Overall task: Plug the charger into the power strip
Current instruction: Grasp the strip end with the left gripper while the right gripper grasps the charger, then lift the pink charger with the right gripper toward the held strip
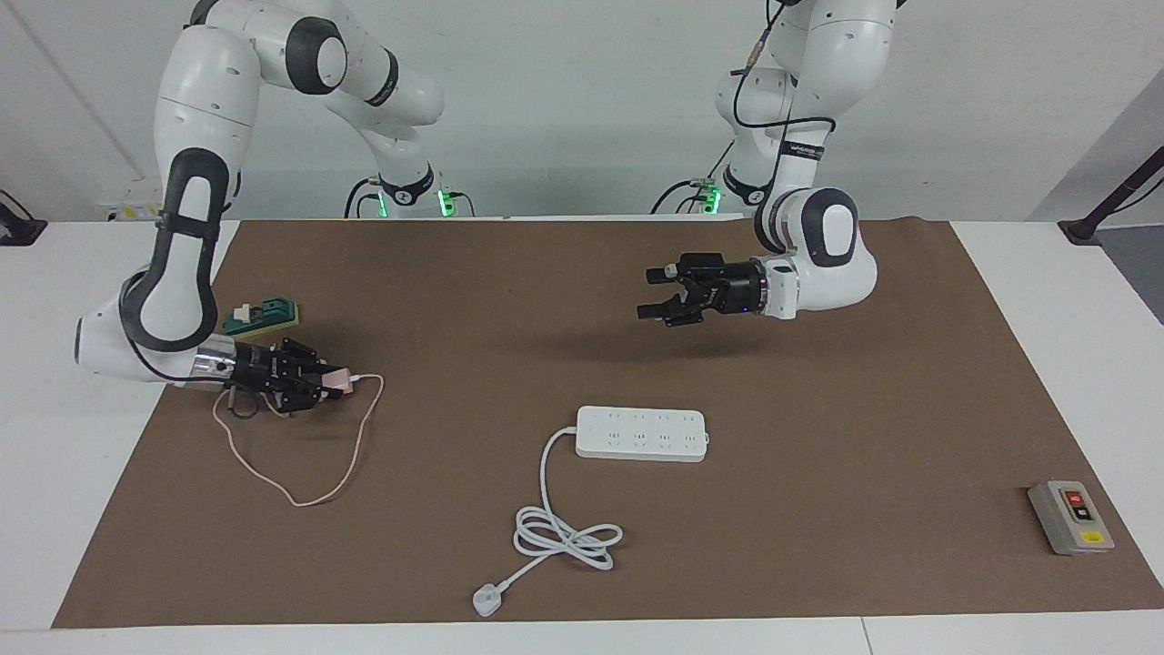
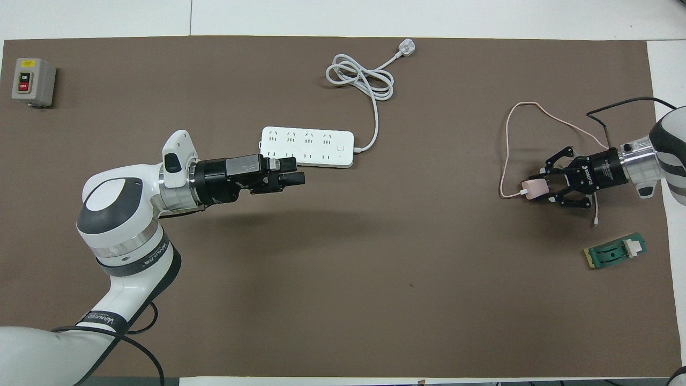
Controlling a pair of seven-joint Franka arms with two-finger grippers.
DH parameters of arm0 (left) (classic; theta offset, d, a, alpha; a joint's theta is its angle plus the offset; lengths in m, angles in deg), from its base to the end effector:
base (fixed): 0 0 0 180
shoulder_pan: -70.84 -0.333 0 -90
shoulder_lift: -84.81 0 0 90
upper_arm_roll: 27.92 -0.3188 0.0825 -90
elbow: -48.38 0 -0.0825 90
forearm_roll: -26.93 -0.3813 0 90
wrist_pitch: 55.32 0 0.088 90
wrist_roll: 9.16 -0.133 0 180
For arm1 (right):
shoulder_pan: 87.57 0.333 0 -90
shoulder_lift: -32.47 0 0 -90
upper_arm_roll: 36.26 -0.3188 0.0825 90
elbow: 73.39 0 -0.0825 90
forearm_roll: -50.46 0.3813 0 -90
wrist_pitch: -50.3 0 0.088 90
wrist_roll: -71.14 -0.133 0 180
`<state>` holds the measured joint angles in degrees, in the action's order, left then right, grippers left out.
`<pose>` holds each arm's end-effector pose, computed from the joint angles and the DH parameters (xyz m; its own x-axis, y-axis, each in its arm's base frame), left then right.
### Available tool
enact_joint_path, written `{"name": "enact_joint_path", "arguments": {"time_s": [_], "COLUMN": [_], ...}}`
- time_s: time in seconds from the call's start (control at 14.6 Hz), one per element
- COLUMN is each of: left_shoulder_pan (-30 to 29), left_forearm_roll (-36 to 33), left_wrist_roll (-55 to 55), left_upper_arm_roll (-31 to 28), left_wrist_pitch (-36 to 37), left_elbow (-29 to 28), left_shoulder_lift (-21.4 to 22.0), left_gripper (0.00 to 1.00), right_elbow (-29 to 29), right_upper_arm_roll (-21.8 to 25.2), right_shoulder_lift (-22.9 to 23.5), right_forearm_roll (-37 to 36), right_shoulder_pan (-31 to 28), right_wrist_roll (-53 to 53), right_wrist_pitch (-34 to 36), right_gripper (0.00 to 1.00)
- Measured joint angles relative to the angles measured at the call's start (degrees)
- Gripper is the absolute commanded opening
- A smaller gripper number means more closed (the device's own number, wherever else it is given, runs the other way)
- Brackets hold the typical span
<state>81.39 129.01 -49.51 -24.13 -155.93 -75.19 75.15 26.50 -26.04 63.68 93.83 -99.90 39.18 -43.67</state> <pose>0.5214 -0.2479 0.3753 0.9968 0.0267 -0.0758 0.0748 0.0366 0.9965 0.5792 -0.1393 0.2379 0.2249 -0.6188 -0.7526 -0.9601 -0.2726 -0.0627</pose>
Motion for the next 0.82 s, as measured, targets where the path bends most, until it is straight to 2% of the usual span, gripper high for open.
{"name": "enact_joint_path", "arguments": {"time_s": [0.14, 0.2, 0.48, 0.82], "left_shoulder_pan": [0.0, 0.0, 0.0, 0.0], "left_forearm_roll": [0.0, 0.0, 0.0, 0.0], "left_wrist_roll": [0.0, 0.0, 0.0, 0.0], "left_upper_arm_roll": [0.0, 0.0, 0.0, -0.1], "left_wrist_pitch": [0.1, 0.1, 0.1, 0.3], "left_elbow": [0.3, 0.5, 1.3, 2.4], "left_shoulder_lift": [-0.9, -1.2, -1.6, -1.7], "left_gripper": [1.00, 1.00, 1.00, 1.00], "right_elbow": [-1.1, -1.6, -3.7, -3.8], "right_upper_arm_roll": [-0.1, -0.2, -4.1, -5.5], "right_shoulder_lift": [-0.2, -0.6, -4.7, -9.0], "right_forearm_roll": [1.3, 2.4, 5.1, 9.8], "right_shoulder_pan": [0.1, 0.2, 1.9, 10.2], "right_wrist_roll": [-0.4, -1.5, -12.2, -22.7], "right_wrist_pitch": [2.3, 3.4, 5.2, 3.1], "right_gripper": [0.11, 0.07, 0.03, 0.02]}}
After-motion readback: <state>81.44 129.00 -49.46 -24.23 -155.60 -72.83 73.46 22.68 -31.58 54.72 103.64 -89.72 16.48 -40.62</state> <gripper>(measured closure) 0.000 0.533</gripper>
